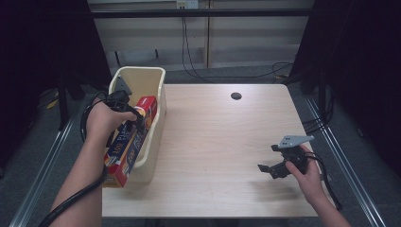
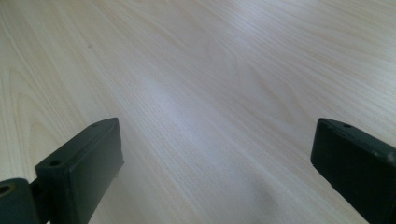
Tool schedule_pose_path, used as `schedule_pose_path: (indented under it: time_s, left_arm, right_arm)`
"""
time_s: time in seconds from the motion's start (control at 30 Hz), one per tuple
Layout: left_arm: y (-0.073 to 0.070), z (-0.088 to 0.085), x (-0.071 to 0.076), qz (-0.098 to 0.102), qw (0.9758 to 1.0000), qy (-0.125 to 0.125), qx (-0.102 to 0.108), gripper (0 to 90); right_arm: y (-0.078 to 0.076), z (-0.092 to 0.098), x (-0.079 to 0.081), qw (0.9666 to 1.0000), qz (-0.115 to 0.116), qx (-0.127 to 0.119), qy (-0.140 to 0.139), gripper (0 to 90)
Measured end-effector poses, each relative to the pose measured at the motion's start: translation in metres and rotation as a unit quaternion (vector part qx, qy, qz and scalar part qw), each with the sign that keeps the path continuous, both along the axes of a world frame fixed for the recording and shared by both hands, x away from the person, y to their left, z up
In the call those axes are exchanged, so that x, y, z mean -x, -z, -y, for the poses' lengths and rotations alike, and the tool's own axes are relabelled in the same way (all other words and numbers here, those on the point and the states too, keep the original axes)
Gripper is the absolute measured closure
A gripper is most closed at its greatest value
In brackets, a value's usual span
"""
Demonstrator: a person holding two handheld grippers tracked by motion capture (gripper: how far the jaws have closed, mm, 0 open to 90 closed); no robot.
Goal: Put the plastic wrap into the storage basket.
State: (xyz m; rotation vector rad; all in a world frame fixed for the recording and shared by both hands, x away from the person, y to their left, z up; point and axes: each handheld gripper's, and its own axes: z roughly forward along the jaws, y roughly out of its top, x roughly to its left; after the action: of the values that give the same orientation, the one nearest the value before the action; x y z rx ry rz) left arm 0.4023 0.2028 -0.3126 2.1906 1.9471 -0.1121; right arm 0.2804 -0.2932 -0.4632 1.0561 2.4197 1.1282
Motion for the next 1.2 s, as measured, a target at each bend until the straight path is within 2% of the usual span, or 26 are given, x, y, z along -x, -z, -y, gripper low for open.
schedule_pose_path:
  time_s: [0.47,0.57,0.83,1.2]
  left_arm:
    - [0.009,0.001,-0.003,-0.005,0.9999,-0.003,0.008,40.1]
    - [0.01,0.001,-0.004,-0.006,1.0,0.002,0.004,40.1]
    - [0.016,0.002,-0.005,-0.011,0.9999,-0.006,0.009,40.0]
    - [0.021,0.0,-0.006,-0.008,0.9998,-0.012,0.011,39.8]
  right_arm:
    - [0.0,0.0,0.0,1.0,0.0,0.003,0.003,2.1]
    - [0.0,0.0,0.001,1.0,-0.001,0.002,0.002,2.1]
    - [0.0,0.0,0.001,1.0,-0.001,0.004,0.002,2.2]
    - [0.0,0.0,0.001,1.0,-0.002,0.004,0.003,2.1]
